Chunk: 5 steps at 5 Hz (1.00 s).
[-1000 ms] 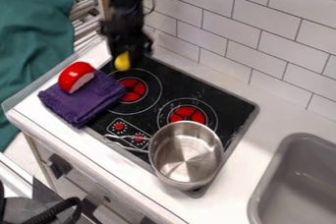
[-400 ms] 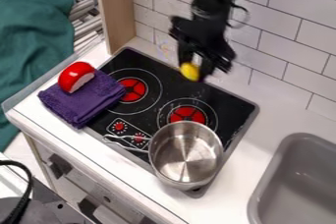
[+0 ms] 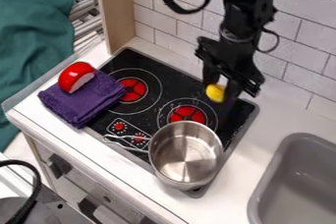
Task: Move the yellow knife to the right side of the stove
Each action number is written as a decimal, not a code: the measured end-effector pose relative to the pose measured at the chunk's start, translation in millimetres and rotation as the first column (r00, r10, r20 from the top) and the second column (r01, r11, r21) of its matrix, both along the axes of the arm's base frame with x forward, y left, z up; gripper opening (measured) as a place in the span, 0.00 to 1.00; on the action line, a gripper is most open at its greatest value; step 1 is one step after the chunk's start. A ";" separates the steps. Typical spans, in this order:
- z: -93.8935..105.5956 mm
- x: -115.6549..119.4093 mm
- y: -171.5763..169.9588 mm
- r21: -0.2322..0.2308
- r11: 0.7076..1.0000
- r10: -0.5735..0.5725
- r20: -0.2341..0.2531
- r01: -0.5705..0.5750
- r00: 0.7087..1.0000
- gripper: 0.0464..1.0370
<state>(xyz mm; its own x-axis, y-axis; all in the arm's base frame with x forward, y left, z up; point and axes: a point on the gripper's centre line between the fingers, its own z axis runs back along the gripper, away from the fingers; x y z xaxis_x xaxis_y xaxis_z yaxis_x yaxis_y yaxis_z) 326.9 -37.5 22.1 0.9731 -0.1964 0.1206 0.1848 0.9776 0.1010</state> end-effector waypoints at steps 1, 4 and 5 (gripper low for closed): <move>-13.6 10.6 -6.6 -0.025 0.999 0.031 -0.034 -0.032 0.999 0.42; -39.6 2.6 -11.2 -0.067 0.983 0.164 -0.122 -0.173 0.979 0.82; -19.1 -1.0 -2.3 -0.034 0.987 0.156 -0.065 -0.158 0.986 0.98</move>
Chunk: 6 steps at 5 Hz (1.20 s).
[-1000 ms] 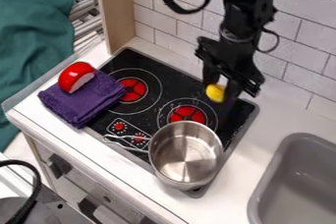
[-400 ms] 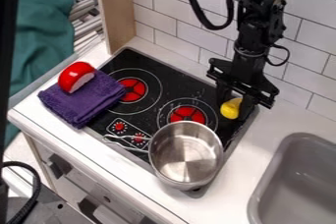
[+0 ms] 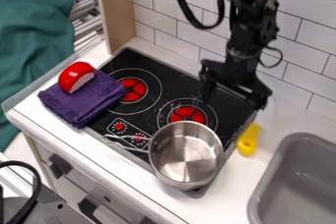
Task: Move the yellow knife to the right side of the stove
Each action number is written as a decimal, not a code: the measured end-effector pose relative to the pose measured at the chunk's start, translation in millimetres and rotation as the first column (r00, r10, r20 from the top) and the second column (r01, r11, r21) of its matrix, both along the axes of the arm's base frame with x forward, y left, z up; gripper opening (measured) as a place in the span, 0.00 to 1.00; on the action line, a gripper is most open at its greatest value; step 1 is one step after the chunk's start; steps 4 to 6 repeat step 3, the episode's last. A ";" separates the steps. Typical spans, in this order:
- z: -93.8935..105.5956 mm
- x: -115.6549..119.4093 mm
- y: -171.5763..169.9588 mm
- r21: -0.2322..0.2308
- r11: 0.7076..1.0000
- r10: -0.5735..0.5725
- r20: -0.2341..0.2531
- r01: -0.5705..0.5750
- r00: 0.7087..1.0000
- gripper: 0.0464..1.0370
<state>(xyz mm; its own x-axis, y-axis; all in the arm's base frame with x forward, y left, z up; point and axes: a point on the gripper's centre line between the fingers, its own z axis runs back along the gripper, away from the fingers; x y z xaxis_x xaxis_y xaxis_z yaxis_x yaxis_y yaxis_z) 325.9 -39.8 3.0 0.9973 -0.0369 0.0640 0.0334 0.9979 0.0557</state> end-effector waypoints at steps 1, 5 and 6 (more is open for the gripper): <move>23.7 -12.0 17.7 0.121 0.992 -0.032 0.079 0.023 0.996 0.97; 39.6 -23.1 23.2 0.161 0.985 -0.081 0.129 0.060 0.988 0.97; 39.6 -23.1 23.2 0.161 0.985 -0.081 0.129 0.060 0.988 0.97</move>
